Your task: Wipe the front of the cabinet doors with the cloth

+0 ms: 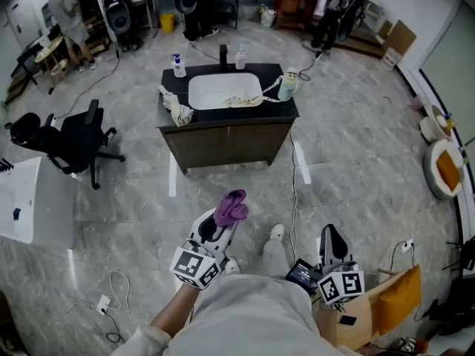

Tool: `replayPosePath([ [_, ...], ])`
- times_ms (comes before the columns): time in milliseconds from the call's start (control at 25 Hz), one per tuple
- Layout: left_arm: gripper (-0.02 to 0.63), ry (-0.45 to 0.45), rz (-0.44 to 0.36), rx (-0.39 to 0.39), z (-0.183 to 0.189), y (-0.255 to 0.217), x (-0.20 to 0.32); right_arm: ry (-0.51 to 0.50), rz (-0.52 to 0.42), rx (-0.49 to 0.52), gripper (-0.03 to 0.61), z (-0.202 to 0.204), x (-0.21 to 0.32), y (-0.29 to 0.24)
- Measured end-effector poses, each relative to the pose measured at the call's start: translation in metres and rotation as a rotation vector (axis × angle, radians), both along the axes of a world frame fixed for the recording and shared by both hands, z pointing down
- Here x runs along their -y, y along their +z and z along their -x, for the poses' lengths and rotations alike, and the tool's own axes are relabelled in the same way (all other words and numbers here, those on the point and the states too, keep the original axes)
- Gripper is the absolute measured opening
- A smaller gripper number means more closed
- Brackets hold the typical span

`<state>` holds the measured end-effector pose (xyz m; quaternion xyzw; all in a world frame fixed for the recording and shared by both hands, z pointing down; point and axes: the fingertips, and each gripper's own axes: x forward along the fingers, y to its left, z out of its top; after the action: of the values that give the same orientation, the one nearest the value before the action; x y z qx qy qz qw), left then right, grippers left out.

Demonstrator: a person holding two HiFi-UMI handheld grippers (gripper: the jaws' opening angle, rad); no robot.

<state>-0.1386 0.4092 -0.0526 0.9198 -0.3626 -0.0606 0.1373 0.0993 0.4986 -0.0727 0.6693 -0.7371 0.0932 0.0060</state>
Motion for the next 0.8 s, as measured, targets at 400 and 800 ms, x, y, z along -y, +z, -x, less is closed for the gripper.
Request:
replayPosePath([
  [400,0.146,-0.187,0.012,0.021,0.03,-0.002,0.039,-0.188,-0.037,0.026,0.029,0.015,0.097,0.002],
  [800,0.146,-0.206,0.11,0.034,-0.105,0.024,0.145,-0.284,0.032,0.107,0.029,-0.095,0.225,0.045],
])
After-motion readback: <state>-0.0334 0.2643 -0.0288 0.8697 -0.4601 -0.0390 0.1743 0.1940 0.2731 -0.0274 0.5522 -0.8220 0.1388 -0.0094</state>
